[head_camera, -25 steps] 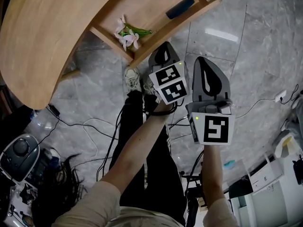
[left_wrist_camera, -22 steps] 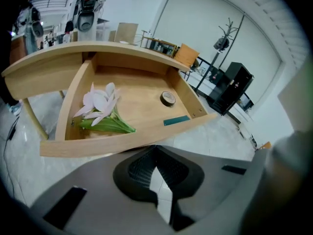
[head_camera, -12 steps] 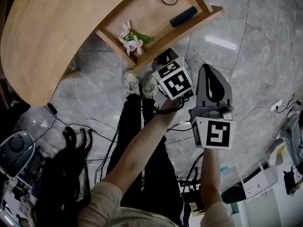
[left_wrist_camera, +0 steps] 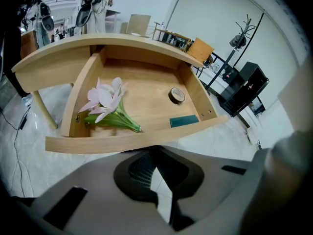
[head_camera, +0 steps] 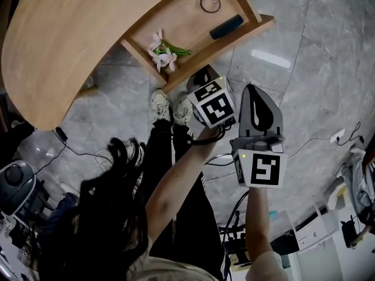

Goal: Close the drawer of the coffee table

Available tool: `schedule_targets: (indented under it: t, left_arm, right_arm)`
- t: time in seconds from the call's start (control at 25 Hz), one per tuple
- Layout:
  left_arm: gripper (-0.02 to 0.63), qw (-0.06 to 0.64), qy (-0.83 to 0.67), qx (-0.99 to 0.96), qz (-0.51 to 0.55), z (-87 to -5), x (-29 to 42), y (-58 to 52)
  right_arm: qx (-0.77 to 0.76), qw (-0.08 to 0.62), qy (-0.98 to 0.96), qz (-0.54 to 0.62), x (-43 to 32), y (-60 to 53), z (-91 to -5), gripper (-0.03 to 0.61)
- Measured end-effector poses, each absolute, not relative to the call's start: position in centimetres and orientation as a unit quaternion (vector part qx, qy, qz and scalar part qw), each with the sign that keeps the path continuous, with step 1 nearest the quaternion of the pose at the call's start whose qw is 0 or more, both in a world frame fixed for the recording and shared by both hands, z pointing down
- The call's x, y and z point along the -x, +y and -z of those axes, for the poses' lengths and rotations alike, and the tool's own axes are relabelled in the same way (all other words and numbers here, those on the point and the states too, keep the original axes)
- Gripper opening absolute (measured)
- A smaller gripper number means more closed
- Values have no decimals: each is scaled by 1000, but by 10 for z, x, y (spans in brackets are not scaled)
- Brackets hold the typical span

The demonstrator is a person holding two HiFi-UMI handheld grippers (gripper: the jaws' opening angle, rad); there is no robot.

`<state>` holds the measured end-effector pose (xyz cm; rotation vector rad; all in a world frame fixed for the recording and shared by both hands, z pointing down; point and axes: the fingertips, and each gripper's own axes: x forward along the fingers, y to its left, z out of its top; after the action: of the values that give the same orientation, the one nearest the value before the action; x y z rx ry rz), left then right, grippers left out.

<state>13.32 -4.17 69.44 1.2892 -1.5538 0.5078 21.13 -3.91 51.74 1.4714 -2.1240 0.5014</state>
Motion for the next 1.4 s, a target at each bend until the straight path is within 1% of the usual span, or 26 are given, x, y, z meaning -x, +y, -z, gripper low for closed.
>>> schedule_targets:
  t: [0.32, 0.52, 0.92, 1.0, 1.16, 1.4]
  left_arm:
    - [6, 510, -642, -532, -211, -693, -133, -41]
    - [6, 490, -637, -552, -223, -690, -135, -41]
    - [6, 496, -642, -546, -208, -688, -135, -43]
    - [6, 483, -645, -553, -212, -686, -135, -42]
    - [6, 436, -654, -578, -218, -678, -130, -49]
    - [6, 421, -678, -567, -205, -662, -96, -93]
  right_arm:
    - [-538, 248, -787, -173, -207, -44, -506, 5]
    - [-531, 252, -790, -172, -205, -44, -502, 5]
    - [-528, 255, -794, -161, -197, -44, -498, 5]
    - [-527, 256, -793, -166, -198, -41, -501, 5]
    - [-529, 257, -790, -175, -207, -30, -511, 5]
    - [-530, 262, -785, -187, -197, -33, -510, 5]
